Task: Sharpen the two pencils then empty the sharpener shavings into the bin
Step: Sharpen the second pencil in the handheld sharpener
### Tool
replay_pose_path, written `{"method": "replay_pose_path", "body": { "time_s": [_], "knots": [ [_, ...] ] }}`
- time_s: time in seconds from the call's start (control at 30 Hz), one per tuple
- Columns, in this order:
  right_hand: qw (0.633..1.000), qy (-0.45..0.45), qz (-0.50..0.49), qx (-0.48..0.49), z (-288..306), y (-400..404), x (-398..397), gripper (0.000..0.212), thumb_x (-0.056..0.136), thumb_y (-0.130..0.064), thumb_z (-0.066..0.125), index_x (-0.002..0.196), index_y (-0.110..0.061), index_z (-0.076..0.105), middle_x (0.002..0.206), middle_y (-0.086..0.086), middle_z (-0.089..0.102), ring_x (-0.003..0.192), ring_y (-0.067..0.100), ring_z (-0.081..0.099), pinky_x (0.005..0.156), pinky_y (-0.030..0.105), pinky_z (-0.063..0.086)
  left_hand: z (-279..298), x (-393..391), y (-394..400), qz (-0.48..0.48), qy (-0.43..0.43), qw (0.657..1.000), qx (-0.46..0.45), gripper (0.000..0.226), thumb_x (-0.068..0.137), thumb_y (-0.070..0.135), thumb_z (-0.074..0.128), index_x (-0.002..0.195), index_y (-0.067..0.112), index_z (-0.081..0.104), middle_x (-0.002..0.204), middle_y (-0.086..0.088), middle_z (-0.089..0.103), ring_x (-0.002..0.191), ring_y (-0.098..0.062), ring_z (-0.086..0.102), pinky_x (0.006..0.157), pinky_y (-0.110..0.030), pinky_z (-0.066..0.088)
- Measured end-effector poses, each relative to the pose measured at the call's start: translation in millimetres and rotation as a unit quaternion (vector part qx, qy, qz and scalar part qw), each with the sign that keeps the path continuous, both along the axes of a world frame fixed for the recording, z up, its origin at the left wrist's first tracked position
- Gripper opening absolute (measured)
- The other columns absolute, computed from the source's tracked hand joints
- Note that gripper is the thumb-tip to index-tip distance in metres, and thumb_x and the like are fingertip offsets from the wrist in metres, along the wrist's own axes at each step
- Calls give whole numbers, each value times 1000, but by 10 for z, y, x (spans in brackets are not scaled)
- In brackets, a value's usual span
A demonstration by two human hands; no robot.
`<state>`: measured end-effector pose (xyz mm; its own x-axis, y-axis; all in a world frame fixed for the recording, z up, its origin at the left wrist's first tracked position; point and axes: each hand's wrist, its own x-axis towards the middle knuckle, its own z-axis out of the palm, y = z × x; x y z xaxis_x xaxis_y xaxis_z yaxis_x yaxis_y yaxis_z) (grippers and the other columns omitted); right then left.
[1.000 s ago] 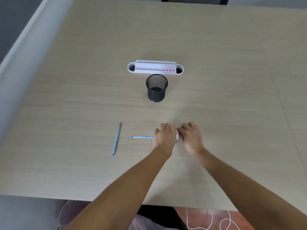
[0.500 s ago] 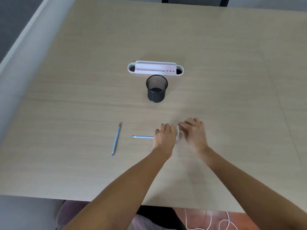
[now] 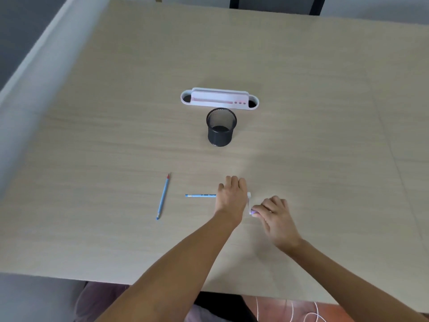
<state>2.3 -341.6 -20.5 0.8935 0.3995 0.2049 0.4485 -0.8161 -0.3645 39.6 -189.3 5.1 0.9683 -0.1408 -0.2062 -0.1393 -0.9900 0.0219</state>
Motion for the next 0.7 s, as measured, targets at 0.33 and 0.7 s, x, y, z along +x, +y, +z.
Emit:
{"method": "replay_pose_path", "body": {
  "time_s": [0.33, 0.7],
  "knots": [
    [997, -50, -47, -36, -2, 91, 774, 16, 88, -29, 54, 79, -22, 66, 70, -1, 53, 70, 22, 43, 65, 29, 25, -26, -13, -1, -9, -3, 1000, 8, 52, 46, 15, 81, 88, 14, 50, 83, -1, 59, 77, -17, 54, 54, -24, 37],
    [994, 53, -94, 27, -132, 138, -227, 26, 91, -23, 41, 81, -18, 64, 73, -1, 54, 72, 17, 38, 64, 28, 26, 35, -34, -7, -19, 19, 999, 27, 56, 61, 8, 75, 106, 9, 43, 103, -7, 52, 96, -21, 49, 67, -25, 39]
  ]
}}
